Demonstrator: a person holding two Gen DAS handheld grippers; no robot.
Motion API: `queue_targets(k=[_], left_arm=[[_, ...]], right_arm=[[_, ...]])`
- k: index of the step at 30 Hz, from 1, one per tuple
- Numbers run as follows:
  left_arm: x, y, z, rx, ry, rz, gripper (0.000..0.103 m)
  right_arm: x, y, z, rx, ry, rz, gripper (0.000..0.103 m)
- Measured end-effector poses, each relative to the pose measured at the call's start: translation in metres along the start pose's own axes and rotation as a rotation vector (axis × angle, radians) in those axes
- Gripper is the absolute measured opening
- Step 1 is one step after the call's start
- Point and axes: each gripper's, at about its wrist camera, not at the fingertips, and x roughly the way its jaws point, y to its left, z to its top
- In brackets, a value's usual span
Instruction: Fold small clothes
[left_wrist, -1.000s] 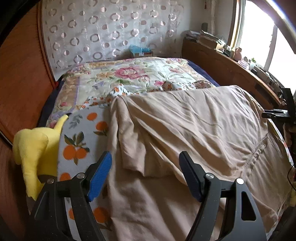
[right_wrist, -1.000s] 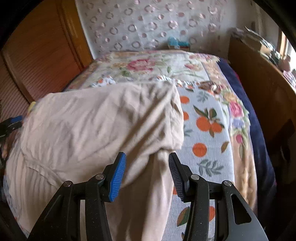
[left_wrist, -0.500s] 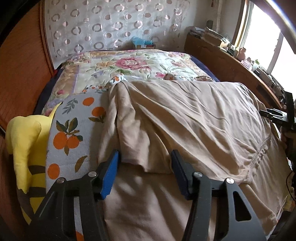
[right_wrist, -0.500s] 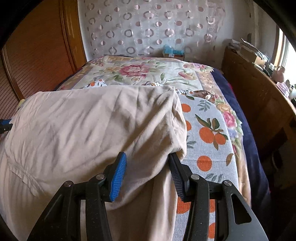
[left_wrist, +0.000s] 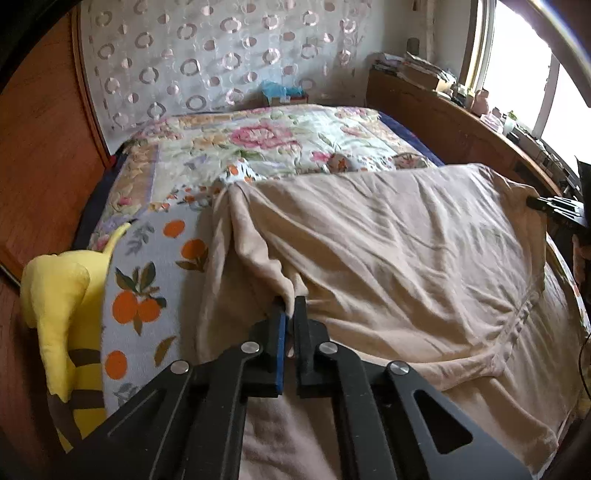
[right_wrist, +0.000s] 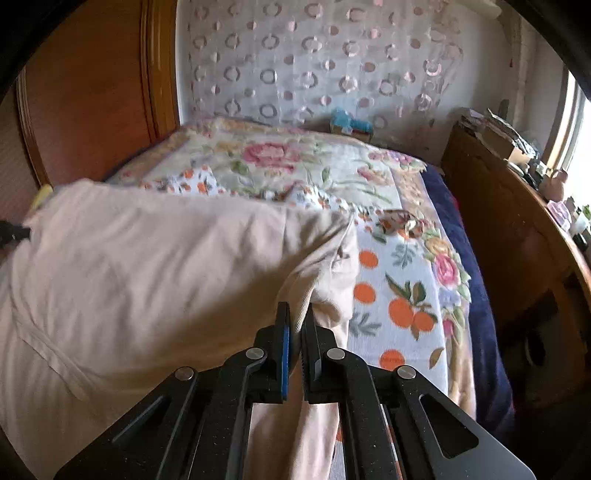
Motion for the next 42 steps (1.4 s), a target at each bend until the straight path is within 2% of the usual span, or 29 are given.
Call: queue_targets(k=[9,17,21,27,33,36,40,42], left_arm=[[-0.046,0.007,0.012,-0.045,-0.142,0.015,0.003],[-0.1,0.011,-0.001,-0.066,-0.233,0.023,0.003],[-0.131,0.012,-0.013,-0.078,-0.281,0.032,0.003],[-0.159,0.011,-0.038,-0.077,-0.301,0.045,0.003],[-0.178,0.011,-0.066,-0.084,-0.286,0.058,0.003],[-0.187,0.005,-0.084,-0.07,-0.284,0.088,0.003],[-0.171,0.007,-0.104,-0.084,-0.225,0.094,0.003],[-0.165,0.004,-0.115,-0.079,-0.201,0.114,0.003]], right_arm=[[-0.032,-0.001,0.001,0.024,-0.125,0.039,0.004],[-0.087,0.008,-0.03,0.025,-0.238,0.067,0.003],[-0.117,0.008,-0.052,0.017,-0.268,0.074,0.003],[-0.148,0.002,-0.096,0.015,-0.256,0.082,0.003],[-0.176,0.008,-0.14,0.022,-0.218,0.108,0.003],[-0.177,0.013,-0.16,0.012,-0.197,0.122,0.003],[-0.16,0.016,-0.181,0.016,-0.141,0.139,0.003],[-0.145,0.016,-0.188,0.014,-0.099,0.092,0.003]])
